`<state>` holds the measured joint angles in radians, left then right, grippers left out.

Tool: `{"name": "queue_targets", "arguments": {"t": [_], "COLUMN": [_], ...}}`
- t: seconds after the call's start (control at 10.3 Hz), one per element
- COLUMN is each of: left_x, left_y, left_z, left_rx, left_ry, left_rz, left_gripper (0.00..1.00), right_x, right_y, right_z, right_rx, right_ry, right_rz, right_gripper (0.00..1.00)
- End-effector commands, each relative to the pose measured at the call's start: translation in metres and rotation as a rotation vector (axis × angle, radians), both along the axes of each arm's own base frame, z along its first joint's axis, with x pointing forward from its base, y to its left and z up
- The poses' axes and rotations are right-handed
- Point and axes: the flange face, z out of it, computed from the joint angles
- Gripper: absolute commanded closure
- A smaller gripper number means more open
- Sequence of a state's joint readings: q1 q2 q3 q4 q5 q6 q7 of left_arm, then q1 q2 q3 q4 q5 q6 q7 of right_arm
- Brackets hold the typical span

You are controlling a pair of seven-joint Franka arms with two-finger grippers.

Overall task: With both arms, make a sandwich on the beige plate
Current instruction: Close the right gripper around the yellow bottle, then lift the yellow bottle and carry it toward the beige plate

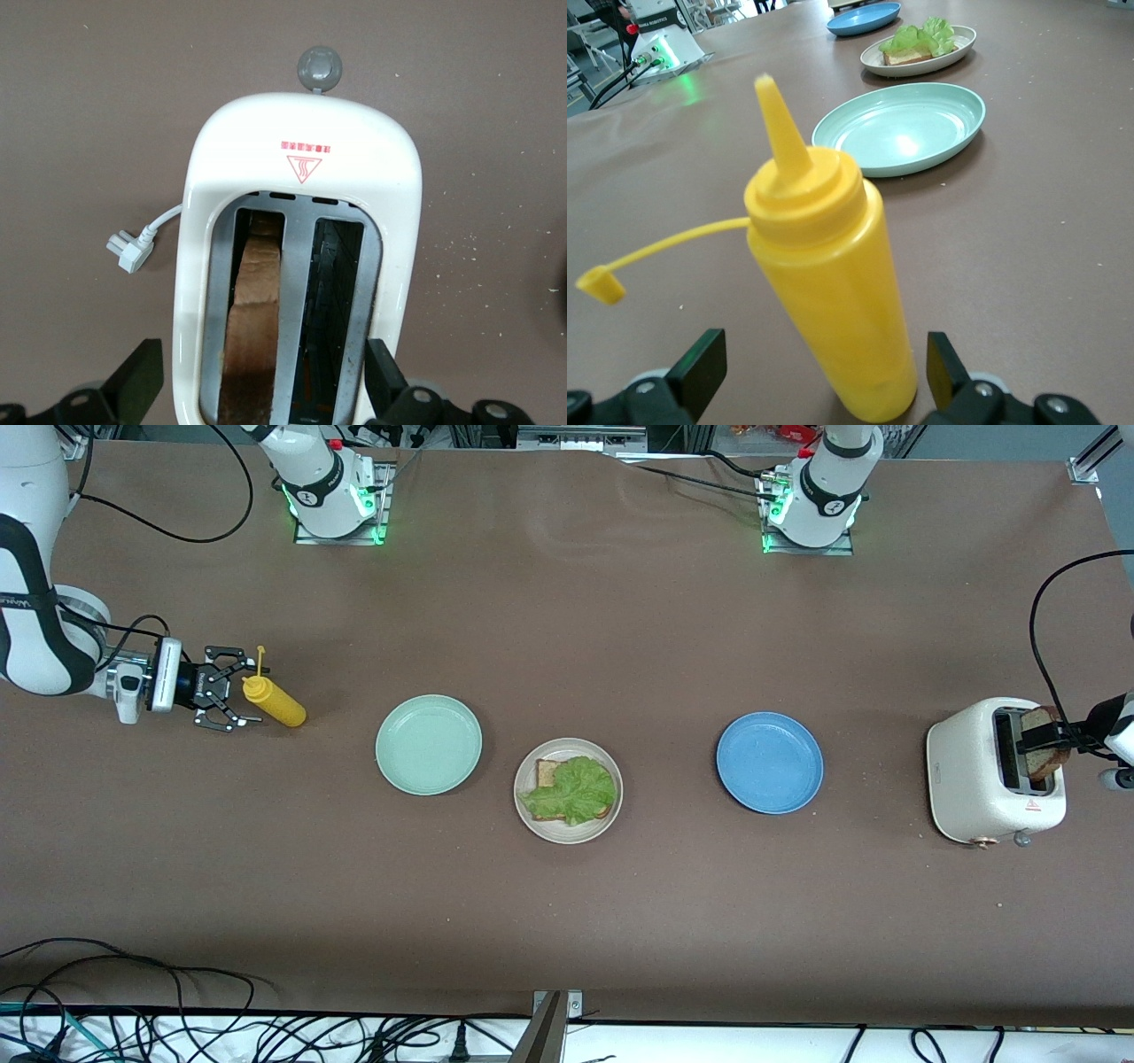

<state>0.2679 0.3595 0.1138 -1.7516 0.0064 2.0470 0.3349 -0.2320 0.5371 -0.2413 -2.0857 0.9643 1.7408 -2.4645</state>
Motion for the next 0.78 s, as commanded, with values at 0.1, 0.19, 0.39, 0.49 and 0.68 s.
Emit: {"name": "queue_targets", "arguments": {"t": [0.1,0.19,0.39,0.49,0.68], "left_x": [-0.004,-0.004,-0.004,-0.004,-0.004], "left_y": [-0.004,-0.004,-0.004,-0.005,-0.005], "left_z": [0.004,0.005,0.004,0.004,0.004], "left_rx": [-0.012,-0.012,-0.014,-0.014,-0.014], "left_ry": [0.002,0.001,0.006,0.006,0.006], "left_rz": [0.000,0.001,0.001,0.000,0.000], "left_gripper": [0.00,0.00,0.00,0.00,0.00], "right_x": [0.002,0.003,0.005,0.009,0.029], "right_y": [0.026,0.032,0.033,0.030,0.042], "right_z": [-0.030,-0.035,-0.035,-0.032,-0.018], "right_rx": [0.084,0.099,0.098,0.085,0.042], "right_ry": [-0.017,-0.033,-0.062,-0.073,-0.096], "right_rz": [-0.035,-0.036,-0.037,-0.040,-0.018], "right_gripper": [0.01,0.16,0.81,1.00,1.00]}}
